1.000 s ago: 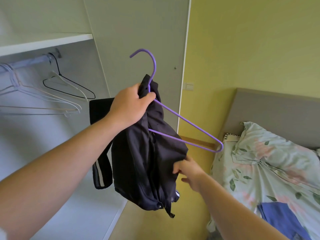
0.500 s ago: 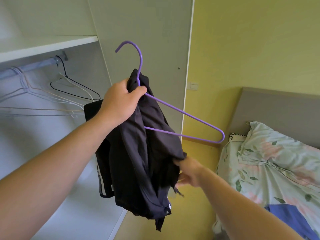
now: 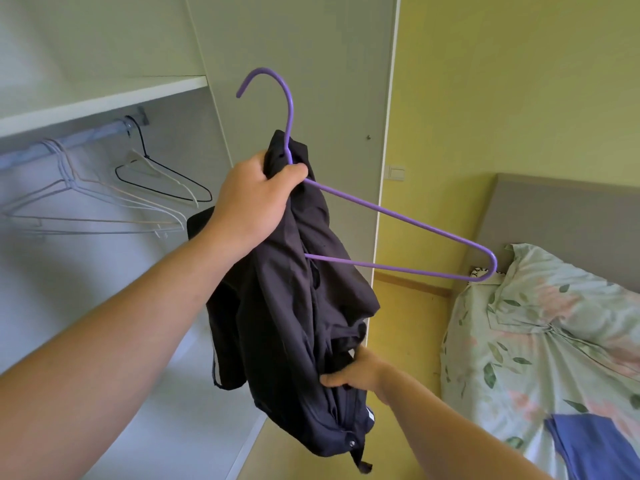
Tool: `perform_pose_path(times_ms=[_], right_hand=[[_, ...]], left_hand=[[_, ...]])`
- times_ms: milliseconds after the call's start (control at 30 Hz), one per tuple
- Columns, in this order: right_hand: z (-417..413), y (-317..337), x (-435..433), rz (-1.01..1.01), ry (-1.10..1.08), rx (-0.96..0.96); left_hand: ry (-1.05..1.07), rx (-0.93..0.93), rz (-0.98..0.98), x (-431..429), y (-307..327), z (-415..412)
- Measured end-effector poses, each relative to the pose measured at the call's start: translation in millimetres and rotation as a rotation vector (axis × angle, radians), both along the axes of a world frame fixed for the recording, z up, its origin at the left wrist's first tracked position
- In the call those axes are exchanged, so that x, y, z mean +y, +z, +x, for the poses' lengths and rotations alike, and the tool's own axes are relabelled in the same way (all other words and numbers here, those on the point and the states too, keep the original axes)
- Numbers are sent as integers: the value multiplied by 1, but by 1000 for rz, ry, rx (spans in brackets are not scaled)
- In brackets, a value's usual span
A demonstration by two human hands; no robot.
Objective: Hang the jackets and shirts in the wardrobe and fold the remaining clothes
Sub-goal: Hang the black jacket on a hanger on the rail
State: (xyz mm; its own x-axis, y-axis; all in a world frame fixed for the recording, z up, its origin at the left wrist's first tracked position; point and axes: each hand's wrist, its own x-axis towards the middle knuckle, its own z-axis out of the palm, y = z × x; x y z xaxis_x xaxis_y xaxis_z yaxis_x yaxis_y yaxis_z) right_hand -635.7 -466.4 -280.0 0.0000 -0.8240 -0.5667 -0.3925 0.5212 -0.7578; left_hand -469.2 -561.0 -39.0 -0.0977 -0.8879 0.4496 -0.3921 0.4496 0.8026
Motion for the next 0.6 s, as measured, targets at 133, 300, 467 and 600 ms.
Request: perform_pose_path(times_ms=[133,300,467,600], right_hand=[[-1,-4,1,-57,209,404],[-42,3,-2,-25,-159,216],[-77,62,-19,-174,-332,0],[-82,126,-30,-252,-105,59]], left_hand=[[11,26,16,-4,-2,5],[73,19,58,-18,-12,28],[124,-46,131,-33,-28,65],[83,-151,209,-33,-46,77]])
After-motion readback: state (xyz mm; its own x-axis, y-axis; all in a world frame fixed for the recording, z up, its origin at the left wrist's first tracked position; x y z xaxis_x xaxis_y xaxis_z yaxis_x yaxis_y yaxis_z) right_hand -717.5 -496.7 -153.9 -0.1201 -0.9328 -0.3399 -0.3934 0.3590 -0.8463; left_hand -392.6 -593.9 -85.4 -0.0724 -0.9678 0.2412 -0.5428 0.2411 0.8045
